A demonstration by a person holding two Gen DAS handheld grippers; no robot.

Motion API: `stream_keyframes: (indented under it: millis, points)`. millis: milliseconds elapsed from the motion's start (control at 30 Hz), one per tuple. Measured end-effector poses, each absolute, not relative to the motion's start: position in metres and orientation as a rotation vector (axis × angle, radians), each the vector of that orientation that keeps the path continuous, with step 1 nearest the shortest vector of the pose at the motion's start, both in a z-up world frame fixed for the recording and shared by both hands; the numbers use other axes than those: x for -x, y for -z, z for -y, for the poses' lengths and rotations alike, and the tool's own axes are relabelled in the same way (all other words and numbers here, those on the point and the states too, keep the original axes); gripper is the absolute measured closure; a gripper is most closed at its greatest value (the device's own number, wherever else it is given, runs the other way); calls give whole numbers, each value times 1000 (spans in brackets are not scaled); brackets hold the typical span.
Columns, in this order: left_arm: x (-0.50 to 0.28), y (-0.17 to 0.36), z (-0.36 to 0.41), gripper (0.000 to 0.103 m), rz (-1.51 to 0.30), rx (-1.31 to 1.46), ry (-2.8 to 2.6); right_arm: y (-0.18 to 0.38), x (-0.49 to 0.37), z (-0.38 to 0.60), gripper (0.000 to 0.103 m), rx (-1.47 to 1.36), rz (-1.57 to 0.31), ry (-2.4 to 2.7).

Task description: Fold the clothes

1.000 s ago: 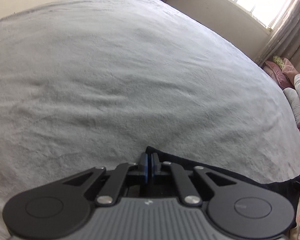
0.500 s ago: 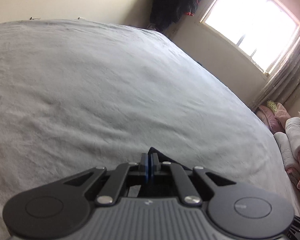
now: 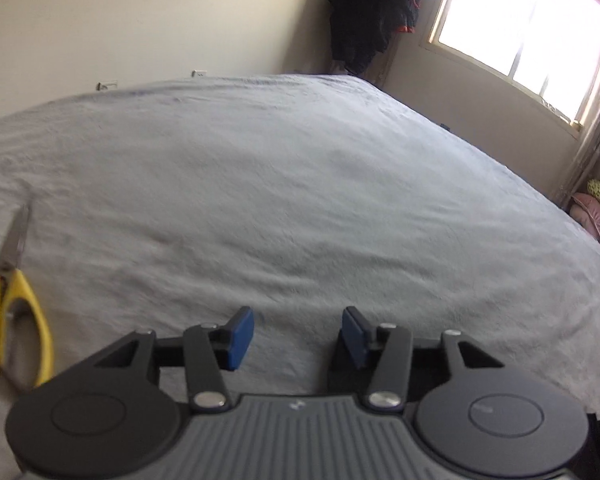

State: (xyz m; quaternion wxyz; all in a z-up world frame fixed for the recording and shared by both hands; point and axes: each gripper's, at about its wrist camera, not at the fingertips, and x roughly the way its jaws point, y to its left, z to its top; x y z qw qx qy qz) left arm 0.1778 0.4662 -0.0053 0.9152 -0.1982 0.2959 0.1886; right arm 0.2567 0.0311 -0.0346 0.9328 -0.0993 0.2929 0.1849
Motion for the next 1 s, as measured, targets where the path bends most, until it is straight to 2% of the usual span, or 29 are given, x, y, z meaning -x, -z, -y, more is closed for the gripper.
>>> stream_keyframes:
  millis: [400, 600, 700, 1000]
  points:
    - [-100, -81, -458, 40, -566, 344, -442, -11, -185, 52, 40, 80, -629, -267]
    - [-58, -130, -431, 31, -526, 310, -346, -35, -138, 85, 33, 110, -610, -204]
    - [-32, -147, -408, 24, -504, 282, -289, -45, -118, 104, 29, 96, -601, -171]
    - [36, -147, -320, 21, -535, 274, -71, -52, -77, 170, 25, 21, -594, -104]
